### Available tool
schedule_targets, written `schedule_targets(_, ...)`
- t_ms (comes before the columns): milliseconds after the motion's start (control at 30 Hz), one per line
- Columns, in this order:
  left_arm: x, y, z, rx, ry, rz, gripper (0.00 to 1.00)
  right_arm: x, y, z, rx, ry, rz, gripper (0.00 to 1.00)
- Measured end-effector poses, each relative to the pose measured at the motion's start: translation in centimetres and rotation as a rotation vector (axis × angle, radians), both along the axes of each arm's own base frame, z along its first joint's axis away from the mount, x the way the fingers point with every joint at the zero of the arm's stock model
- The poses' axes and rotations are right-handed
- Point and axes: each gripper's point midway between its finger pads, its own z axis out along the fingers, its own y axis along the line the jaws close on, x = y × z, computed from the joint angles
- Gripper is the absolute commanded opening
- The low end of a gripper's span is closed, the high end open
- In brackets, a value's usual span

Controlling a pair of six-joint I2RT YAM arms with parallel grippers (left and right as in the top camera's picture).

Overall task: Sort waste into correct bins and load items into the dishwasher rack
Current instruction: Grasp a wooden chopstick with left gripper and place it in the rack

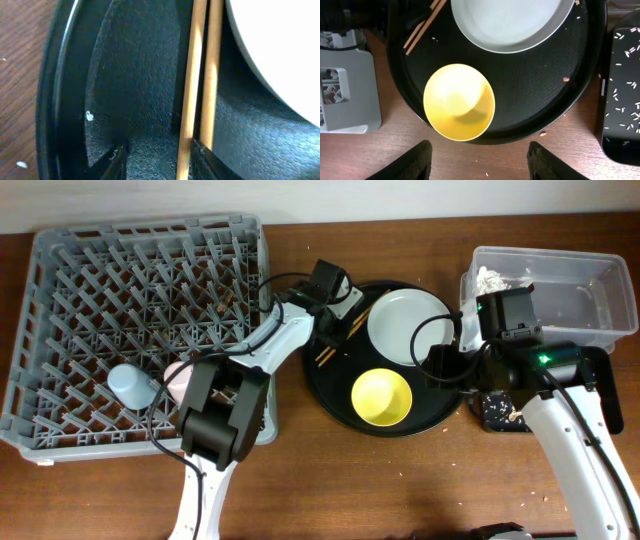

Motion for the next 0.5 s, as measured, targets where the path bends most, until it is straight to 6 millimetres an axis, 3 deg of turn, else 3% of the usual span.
schedule_targets(33, 0.0, -0.1, -0.2, 0.000, 0.004, -0.001, 0.40, 0.0, 0.0, 0.0, 0.000, 0.000, 0.000, 0.62)
schedule_targets(167, 0.1, 0.1, -0.2, 0.002, 0.003, 0.007, 0.09, 0.0, 0.0, 0.0, 0.000, 0.000, 0.000, 0.62)
schedule_targets(233, -0.2, 0.2, -0.3, 0.007, 0.016, 0.009, 0.01, 0.0, 0.0, 0.0, 0.001, 0.000, -0.001, 0.62)
schedule_targets(333, -0.8, 0.5, -0.3, 0.022, 0.051, 0.012, 0.00, 0.0, 0.0, 0.0, 0.001, 0.000, 0.000, 0.62)
schedule_targets(400, -2.5, 1.2, -0.2, 0.054, 0.132, 0.020, 0.00, 0.0, 0.0, 0.0, 0.001, 0.000, 0.000, 0.62)
schedule_targets(467, -4.6, 2.3, 2.1, 0.093, 0.222, 0.048, 0.00, 0.0, 0.0, 0.0, 0.000, 0.001, 0.000, 0.62)
schedule_targets(500, -5.4, 3.0, 5.2, 0.088, 0.221, 0.080, 0.00, 0.0, 0.0, 0.0, 0.001, -0.002, 0.000, 0.62)
